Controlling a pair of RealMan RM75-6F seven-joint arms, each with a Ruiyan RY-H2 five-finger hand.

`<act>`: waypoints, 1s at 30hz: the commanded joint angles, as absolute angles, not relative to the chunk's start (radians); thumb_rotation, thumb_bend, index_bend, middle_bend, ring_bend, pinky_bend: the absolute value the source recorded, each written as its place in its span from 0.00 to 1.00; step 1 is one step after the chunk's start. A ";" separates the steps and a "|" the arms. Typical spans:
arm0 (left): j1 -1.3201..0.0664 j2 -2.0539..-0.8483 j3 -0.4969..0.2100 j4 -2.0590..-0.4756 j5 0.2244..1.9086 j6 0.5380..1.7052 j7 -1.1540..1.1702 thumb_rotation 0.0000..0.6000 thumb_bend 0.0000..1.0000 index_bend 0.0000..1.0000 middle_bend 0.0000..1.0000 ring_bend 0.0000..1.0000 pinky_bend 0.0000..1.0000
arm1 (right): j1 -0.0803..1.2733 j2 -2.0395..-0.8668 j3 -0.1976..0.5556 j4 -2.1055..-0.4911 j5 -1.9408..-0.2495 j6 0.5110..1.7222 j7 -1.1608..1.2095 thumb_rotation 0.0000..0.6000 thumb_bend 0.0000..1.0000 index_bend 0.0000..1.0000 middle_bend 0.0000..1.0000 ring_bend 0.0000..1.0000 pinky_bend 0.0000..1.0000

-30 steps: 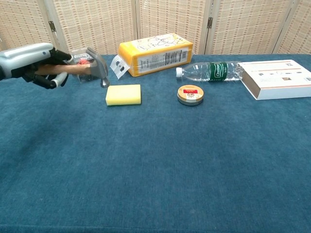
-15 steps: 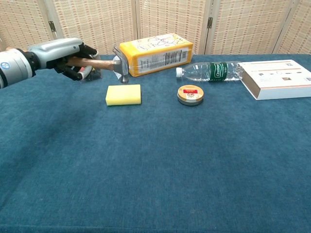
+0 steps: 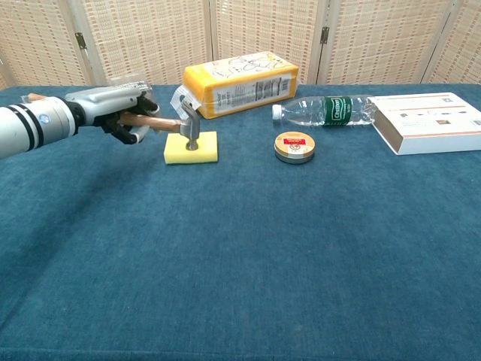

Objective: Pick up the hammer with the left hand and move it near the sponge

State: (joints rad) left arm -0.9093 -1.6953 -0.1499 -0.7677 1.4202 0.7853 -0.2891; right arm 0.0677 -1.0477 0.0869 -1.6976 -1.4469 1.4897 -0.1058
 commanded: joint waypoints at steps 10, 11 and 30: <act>-0.825 -1.553 -0.106 -0.963 1.505 0.986 -0.413 1.00 0.70 0.70 0.81 0.70 0.92 | 0.068 -1.053 0.084 -1.687 -1.457 1.489 -0.093 1.00 0.24 0.00 0.27 0.13 0.18; -0.814 -1.540 -0.093 -0.982 1.518 1.002 -0.412 1.00 0.70 0.70 0.81 0.70 0.92 | 0.068 -1.055 0.084 -1.685 -1.458 1.489 -0.091 1.00 0.24 0.00 0.27 0.13 0.18; -0.726 -1.387 -0.022 -1.254 1.437 0.926 -0.249 1.00 0.38 0.00 0.15 0.10 0.23 | 0.066 -1.058 0.078 -1.701 -1.487 1.503 -0.104 1.00 0.24 0.00 0.27 0.13 0.18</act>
State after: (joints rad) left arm -0.7391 -1.3999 -0.0110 -1.2379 1.4529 0.9167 -0.2544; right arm 0.0665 -1.0577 0.0780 -1.7004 -1.4869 1.5032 -0.1039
